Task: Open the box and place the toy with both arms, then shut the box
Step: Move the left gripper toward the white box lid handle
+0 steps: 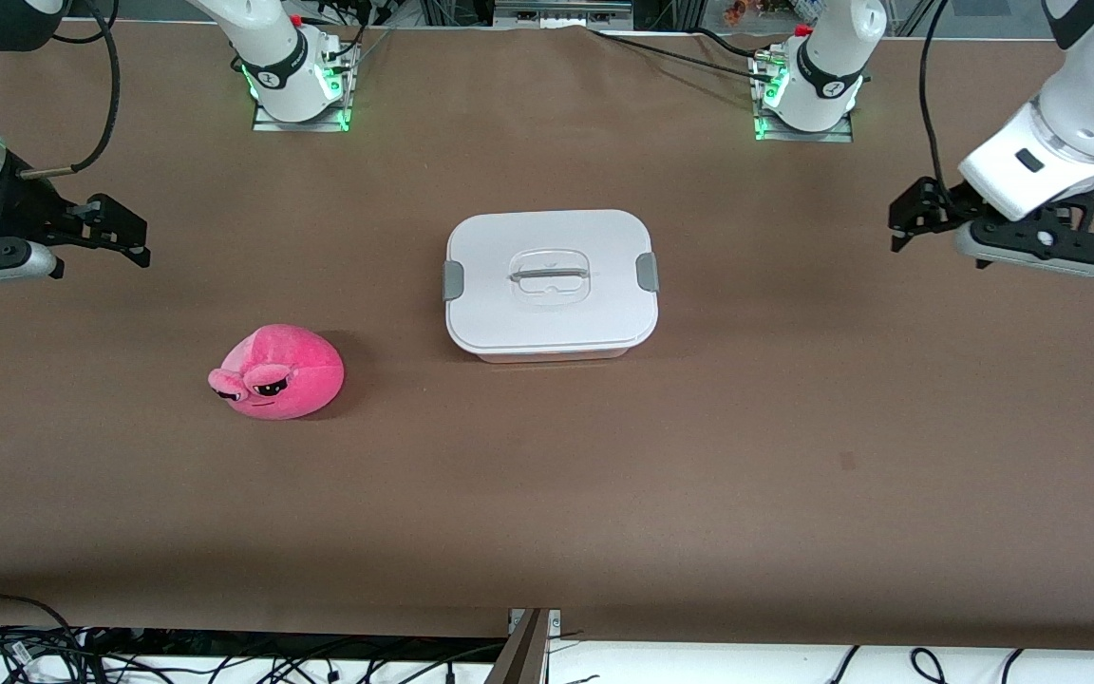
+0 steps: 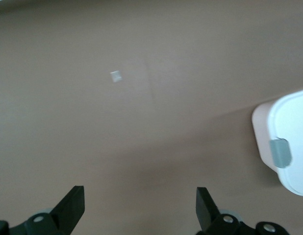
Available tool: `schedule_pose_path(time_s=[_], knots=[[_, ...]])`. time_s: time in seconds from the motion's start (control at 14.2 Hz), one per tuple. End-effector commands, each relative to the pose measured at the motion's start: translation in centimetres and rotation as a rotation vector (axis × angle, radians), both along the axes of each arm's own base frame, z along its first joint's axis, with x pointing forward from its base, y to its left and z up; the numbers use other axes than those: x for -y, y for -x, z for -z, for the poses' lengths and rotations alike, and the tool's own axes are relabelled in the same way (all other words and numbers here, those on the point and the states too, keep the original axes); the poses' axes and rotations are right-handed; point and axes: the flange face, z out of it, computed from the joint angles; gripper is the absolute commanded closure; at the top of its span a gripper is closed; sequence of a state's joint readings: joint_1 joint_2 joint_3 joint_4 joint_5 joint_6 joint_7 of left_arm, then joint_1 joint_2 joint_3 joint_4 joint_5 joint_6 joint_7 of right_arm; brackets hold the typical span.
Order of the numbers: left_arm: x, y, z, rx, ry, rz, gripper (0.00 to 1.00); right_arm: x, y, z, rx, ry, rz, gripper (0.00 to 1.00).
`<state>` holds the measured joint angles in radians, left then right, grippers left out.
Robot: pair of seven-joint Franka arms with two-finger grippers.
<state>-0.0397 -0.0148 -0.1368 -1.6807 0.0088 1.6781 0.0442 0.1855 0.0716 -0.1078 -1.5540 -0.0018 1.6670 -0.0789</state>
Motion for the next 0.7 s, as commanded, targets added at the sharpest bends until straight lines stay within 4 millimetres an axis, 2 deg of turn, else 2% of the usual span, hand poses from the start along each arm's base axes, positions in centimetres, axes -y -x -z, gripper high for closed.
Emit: schedule_pose_path(time_s=[0.0,0.07,0.21,0.49,0.63], knots=[[4.3,0.7,-0.5,-0.019,0.023,0.072,0.0,-0.1,-0.2,-0.3,-0.011,0.001,-0.01,0.0],[5.9,0.8,0.0,-0.03,0.036,0.095,0.0,-0.2,-0.1,-0.4,-0.009,0.001,-0.012,0.0],[9.3,0.6,2.8,-0.085,0.069,0.15,0.0,-0.2,-0.2,-0.3,-0.012,0.001,-0.013,0.0],[18.8,-0.2,5.6,-0.13,0.118,0.314,0.0,-0.2,-0.1,-0.3,-0.014,0.001,-0.013,0.0],[22.6,-1.2,8.4,-0.157,0.153,0.369,0.0,-0.2,-0.1,-0.2,-0.015,0.001,-0.015,0.0]])
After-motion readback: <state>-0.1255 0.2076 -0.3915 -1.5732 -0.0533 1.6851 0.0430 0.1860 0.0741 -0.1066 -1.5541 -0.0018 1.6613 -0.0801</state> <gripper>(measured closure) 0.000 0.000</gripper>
